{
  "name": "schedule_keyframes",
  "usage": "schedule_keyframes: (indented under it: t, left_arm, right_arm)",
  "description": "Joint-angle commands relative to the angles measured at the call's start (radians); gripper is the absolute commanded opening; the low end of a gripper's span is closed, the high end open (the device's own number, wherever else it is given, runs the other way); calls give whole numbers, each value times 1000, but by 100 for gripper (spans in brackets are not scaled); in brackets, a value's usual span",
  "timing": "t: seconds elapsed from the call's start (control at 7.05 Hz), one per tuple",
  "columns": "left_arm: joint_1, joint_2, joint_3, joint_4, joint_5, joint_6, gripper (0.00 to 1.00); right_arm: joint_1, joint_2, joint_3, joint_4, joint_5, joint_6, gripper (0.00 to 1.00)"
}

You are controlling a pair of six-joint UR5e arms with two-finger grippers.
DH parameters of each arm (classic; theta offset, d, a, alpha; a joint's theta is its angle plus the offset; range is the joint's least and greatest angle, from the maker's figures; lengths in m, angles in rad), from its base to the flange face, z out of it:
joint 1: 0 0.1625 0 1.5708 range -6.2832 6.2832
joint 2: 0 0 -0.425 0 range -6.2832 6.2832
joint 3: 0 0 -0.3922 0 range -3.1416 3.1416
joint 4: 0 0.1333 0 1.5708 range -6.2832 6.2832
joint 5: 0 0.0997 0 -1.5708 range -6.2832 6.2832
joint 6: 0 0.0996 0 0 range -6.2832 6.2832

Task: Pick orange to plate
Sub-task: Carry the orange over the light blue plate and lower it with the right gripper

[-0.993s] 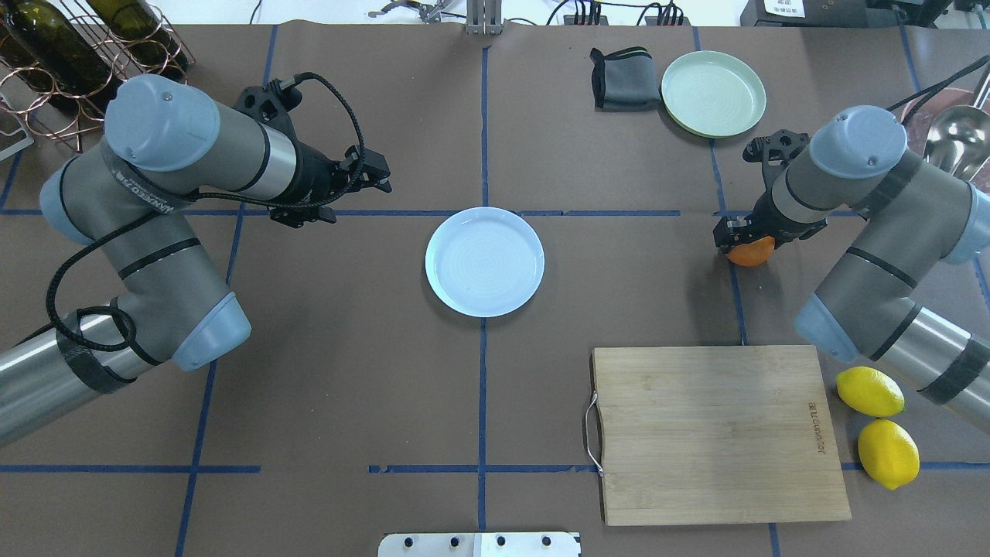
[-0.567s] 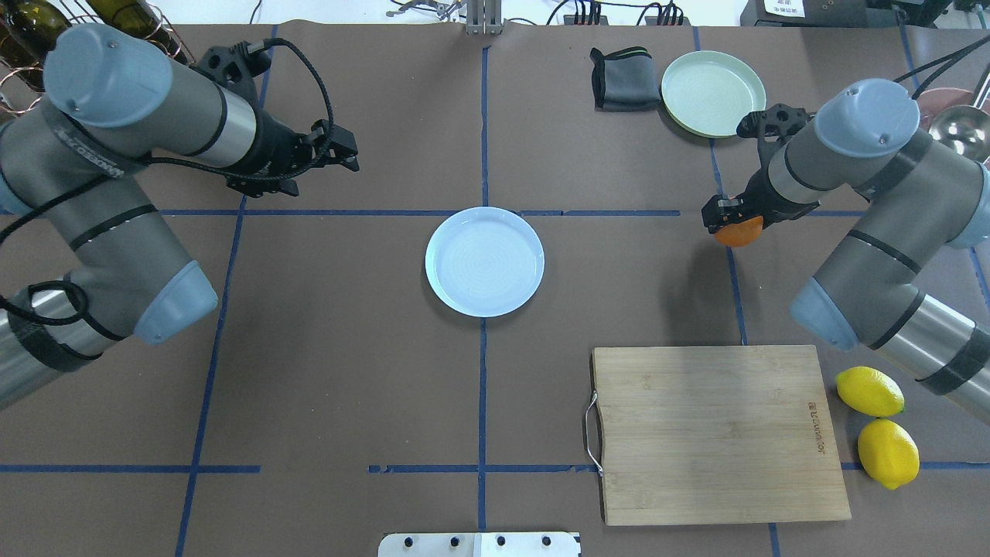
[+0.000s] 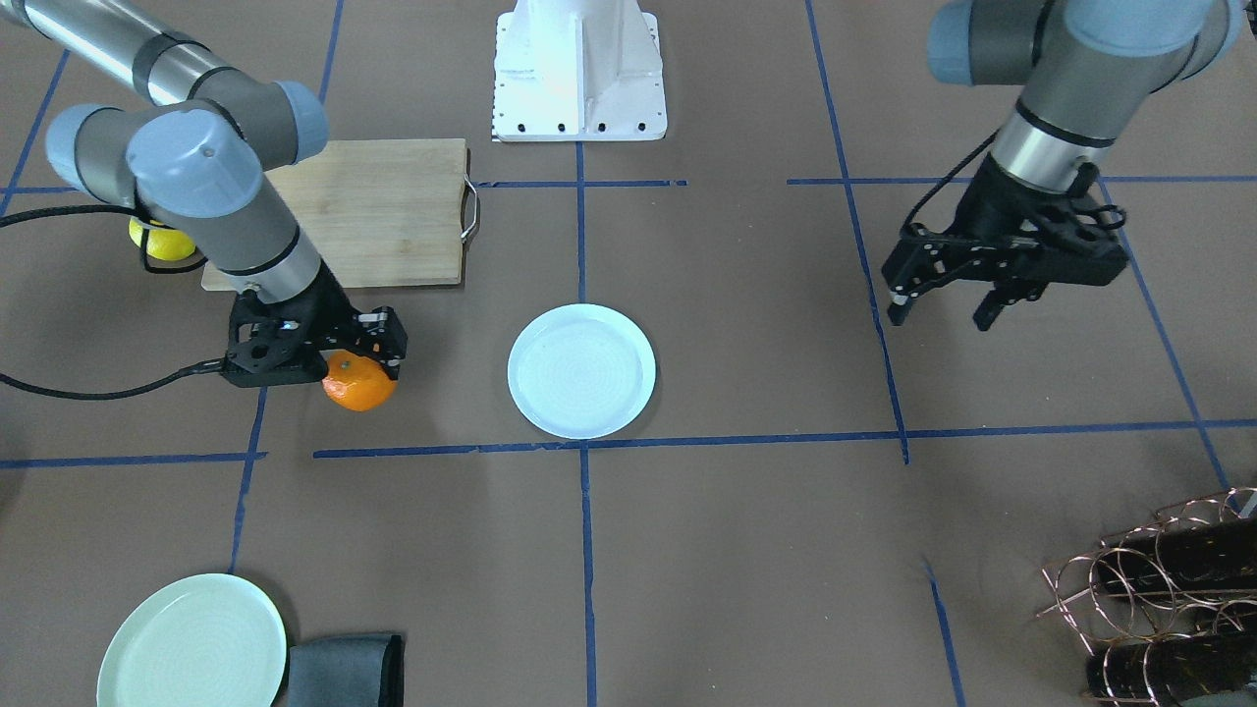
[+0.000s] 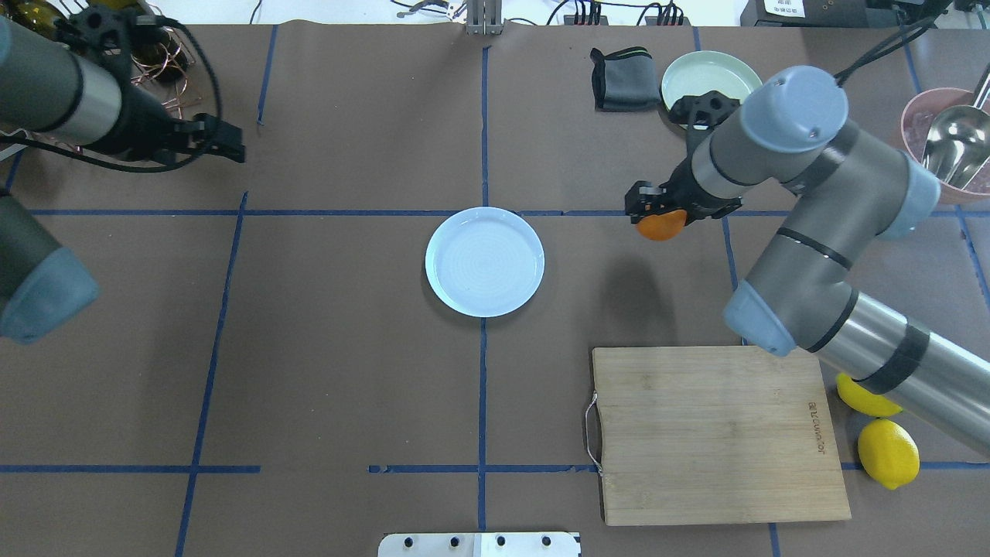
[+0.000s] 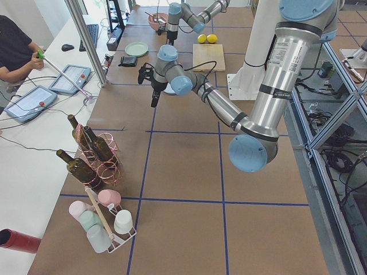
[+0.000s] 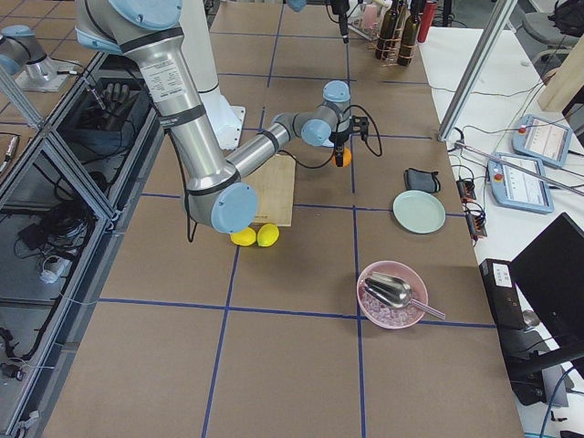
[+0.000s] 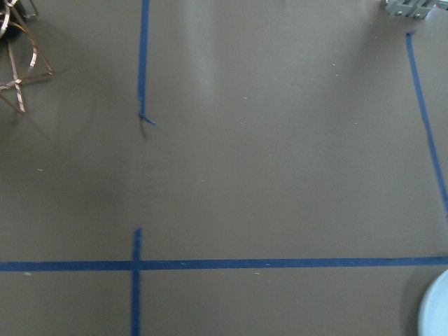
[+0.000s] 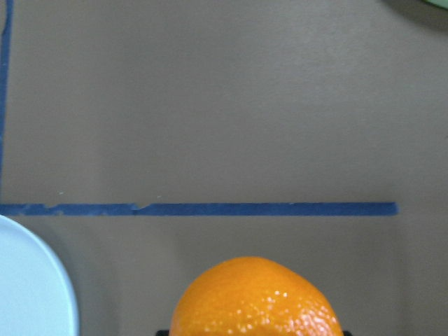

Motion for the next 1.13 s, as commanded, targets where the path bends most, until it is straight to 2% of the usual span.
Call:
schedule_keyframes:
  t: [0.0,0.28,0.43,0.57,0.85,0.99]
  left_arm:
    - [-66,89,-5,-2,-91,86,100]
    - [-80,155,-14,-42,-94,138,100]
    - [-122,168,-13,-50,-96,237,100]
    - [-155,168,-1,-50,-96,268,100]
    - [-207,169,25,-44,-97,270,100]
    - [-212,168,33,-44,-99,270,100]
  right_arm:
    - [-88,125,-62,-2,-85,120,0]
    - [-126,176,-110,-6,-125,130,0]
    - [-140,223,-153,-9,-134,132,0]
    - [-163,281,-223,-12,-171,130,0]
    - [-181,352,-326,-12,-189,124,0]
    - [-186,356,-342,-12,-189,113,20]
